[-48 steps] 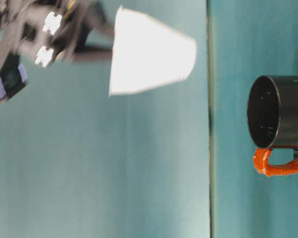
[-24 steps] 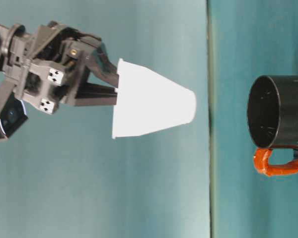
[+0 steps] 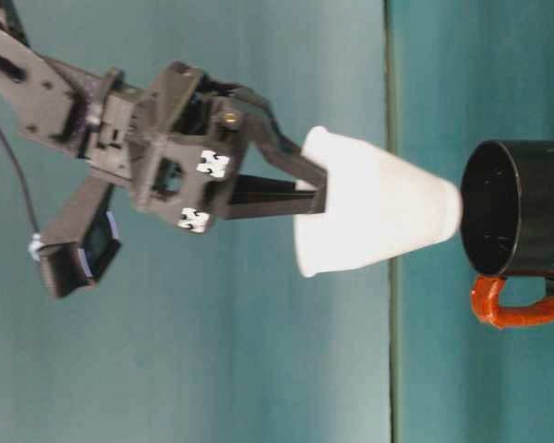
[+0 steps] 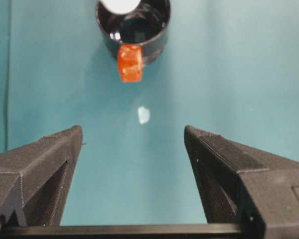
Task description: Put the paper cup into the moved red handle cup holder.
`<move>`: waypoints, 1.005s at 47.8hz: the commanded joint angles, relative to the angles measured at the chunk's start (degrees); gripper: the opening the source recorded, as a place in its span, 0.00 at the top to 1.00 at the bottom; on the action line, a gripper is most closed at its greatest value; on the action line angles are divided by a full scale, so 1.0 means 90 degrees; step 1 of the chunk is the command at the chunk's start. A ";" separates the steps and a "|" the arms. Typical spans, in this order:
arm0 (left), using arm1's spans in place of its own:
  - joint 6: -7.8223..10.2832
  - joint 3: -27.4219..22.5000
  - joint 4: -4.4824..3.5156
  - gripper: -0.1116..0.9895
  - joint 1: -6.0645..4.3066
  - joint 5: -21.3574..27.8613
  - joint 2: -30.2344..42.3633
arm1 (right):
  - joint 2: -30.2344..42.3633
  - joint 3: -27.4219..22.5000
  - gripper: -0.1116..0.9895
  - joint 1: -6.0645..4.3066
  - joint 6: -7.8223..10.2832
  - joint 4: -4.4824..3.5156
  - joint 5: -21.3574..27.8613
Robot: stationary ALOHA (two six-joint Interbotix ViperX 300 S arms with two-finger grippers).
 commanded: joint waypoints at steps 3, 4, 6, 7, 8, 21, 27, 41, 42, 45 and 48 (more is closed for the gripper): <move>0.0000 -0.0068 0.0010 0.12 0.0000 -0.0039 -0.0029 | 0.0059 -0.0010 0.99 0.0029 0.0029 -0.0020 -0.0146; 0.0000 -0.0068 0.0010 0.12 0.0000 -0.0029 -0.0029 | 0.0078 -0.0010 0.99 0.0039 0.0029 -0.0020 -0.0176; 0.0000 -0.0068 0.0010 0.12 0.0000 -0.0039 -0.0029 | 0.0107 -0.0010 0.99 0.0049 0.0029 -0.0020 -0.0234; 0.0000 -0.0068 0.0010 0.12 0.0000 -0.0029 -0.0029 | 0.0127 0.0000 0.99 0.0059 0.0029 -0.0020 -0.0264; 0.0000 -0.0049 0.0010 0.12 0.0000 -0.0029 -0.0029 | 0.0137 0.0000 0.99 0.0059 0.0029 -0.0020 -0.0283; 0.0000 -0.0049 0.0010 0.12 0.0000 -0.0029 -0.0029 | 0.0342 0.0010 0.99 0.0127 0.0010 -0.0020 -0.0332; 0.0000 -0.0039 0.0010 0.12 0.0000 -0.0039 -0.0029 | 0.0469 0.0010 0.99 0.0137 0.0010 -0.0020 -0.0371; 0.0000 -0.0049 0.0010 0.12 0.0000 -0.0039 -0.0029 | 0.0635 0.0020 0.99 0.0186 0.0000 -0.0020 -0.0381; 0.0000 -0.0049 0.0010 0.12 0.0000 -0.0029 -0.0029 | 0.0645 0.0010 0.99 0.0186 0.0000 -0.0010 -0.0381; 0.0000 -0.0049 0.0010 0.12 0.0000 -0.0029 -0.0029 | 0.0645 0.0010 0.99 0.0186 0.0000 -0.0020 -0.0381; 0.0000 -0.0049 0.0010 0.12 0.0000 -0.0039 -0.0029 | 0.0645 0.0010 0.99 0.0186 0.0000 -0.0020 -0.0381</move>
